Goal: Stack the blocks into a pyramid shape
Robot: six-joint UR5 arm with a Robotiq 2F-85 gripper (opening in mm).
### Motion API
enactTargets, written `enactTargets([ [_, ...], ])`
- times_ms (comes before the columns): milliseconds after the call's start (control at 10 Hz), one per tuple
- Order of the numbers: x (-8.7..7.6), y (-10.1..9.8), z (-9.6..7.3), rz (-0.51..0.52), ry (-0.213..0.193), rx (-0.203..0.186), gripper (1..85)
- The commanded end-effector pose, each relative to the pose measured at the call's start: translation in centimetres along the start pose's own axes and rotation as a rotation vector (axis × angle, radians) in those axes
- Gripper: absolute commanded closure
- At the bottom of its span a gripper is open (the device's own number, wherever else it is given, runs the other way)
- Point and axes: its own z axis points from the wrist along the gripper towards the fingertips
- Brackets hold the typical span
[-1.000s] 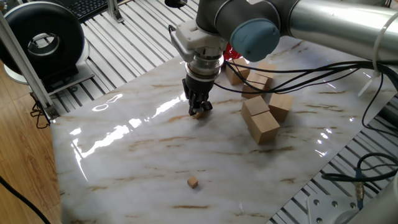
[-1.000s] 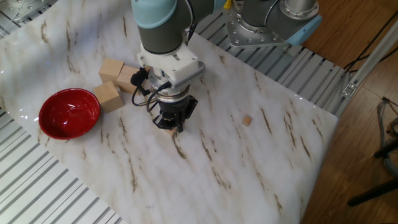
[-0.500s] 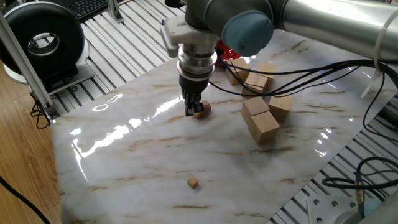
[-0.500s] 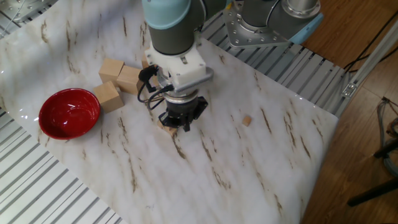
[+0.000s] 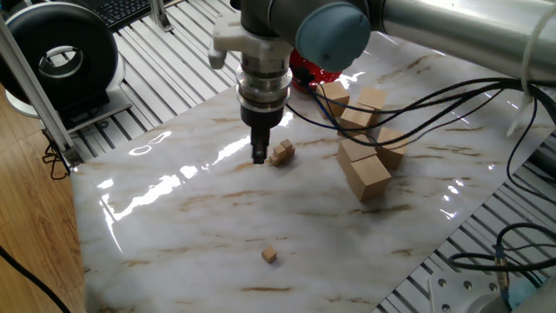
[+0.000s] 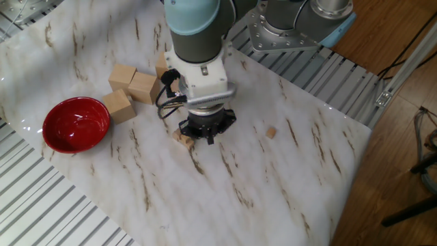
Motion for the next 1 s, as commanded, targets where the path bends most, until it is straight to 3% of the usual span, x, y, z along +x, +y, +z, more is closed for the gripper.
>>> enactTargets([
  [0, -1.7, 3.2, -0.4, 0.291, -0.041, -0.075, 84.7],
  [200, -1.2, 4.1, -0.2, 0.307, -0.025, -0.054, 84.7],
  [400, -0.3, 6.6, -0.4, 0.36, -0.013, -0.063, 84.7],
  [600, 0.0, 8.9, 0.0, 0.411, -0.025, -0.061, 84.7],
  [900, 0.4, 11.1, 1.4, 0.438, -0.06, -0.028, 84.7],
])
